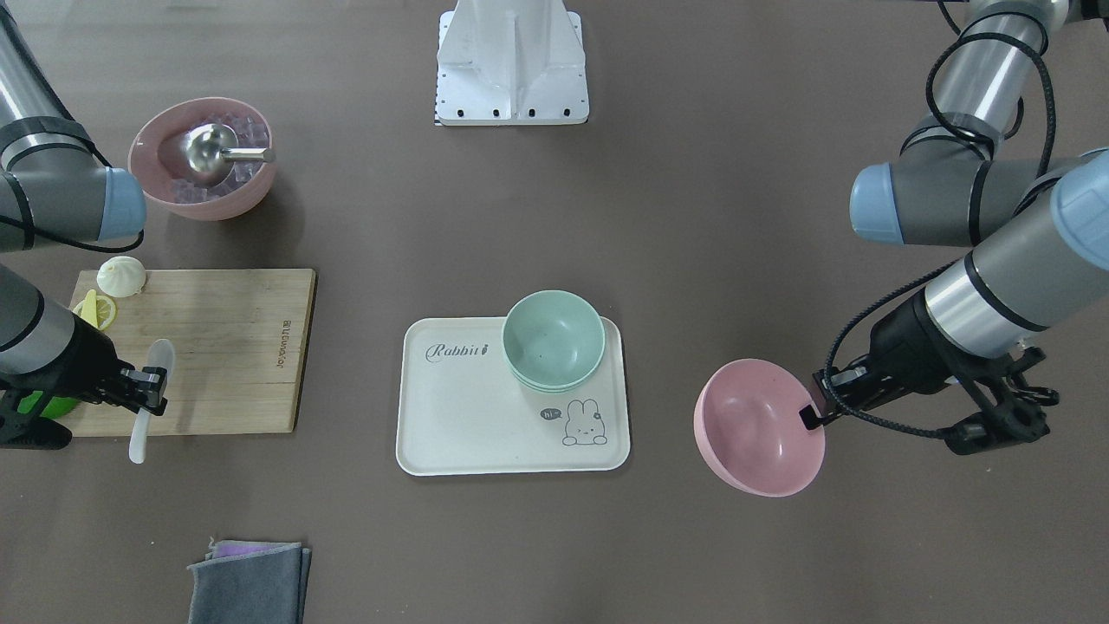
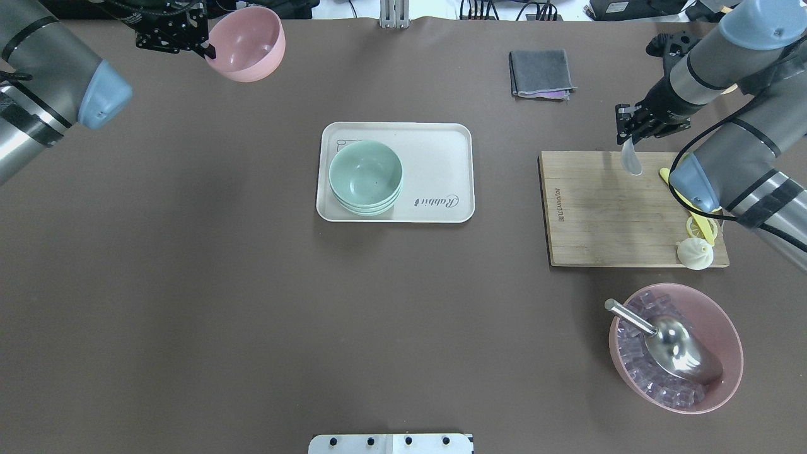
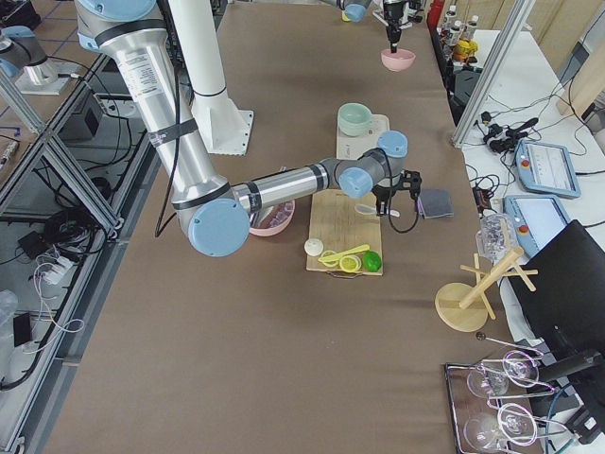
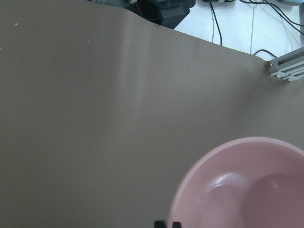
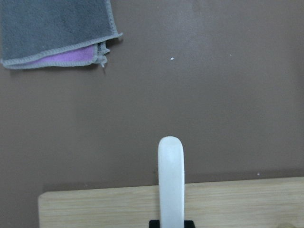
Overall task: Stack pink bowl on green and place spoon
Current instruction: 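Lower the pink bowl onto the green bowls with the left gripper and release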
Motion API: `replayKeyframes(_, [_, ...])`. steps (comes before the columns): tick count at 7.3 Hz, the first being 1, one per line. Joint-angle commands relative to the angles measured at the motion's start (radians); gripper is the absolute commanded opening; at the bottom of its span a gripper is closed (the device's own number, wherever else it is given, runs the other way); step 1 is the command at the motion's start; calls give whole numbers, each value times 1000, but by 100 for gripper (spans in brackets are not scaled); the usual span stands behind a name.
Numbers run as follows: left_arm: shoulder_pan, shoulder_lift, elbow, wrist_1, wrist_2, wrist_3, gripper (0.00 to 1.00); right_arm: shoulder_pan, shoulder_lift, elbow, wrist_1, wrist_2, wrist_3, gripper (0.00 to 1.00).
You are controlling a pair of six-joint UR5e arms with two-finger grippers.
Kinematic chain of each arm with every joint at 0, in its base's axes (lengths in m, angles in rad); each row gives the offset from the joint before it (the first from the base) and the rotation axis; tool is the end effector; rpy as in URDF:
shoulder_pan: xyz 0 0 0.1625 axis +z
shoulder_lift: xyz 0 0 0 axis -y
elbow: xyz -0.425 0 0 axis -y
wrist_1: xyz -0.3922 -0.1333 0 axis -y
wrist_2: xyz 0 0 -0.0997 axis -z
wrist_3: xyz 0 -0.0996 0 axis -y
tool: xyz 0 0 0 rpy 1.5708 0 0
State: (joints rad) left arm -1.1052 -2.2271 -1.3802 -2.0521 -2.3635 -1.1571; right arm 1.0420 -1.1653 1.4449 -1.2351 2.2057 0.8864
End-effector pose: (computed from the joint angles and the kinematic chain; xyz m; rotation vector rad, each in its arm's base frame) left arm 0.2697 -0.6756 0.2830 0.0858 1.1483 -0.2387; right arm -0.2751 -0.6179 0.4527 0.0521 -0.8525 0.1404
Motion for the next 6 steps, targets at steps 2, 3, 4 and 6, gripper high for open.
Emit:
replayKeyframes(2, [149, -8, -95, -10, 30, -183, 0, -3, 54, 31, 12, 0, 103, 0])
replayKeyframes(3, [209, -19, -112, -11, 82, -238, 0, -6, 74, 35, 13, 0, 135, 0])
replayKeyframes(4, [252, -23, -111, -11, 125, -243, 0, -7, 75, 57, 11, 0, 138, 0])
replayKeyframes(6, [323, -20, -108, -10, 180, -246, 0, -5, 75, 92, 11, 2, 138, 0])
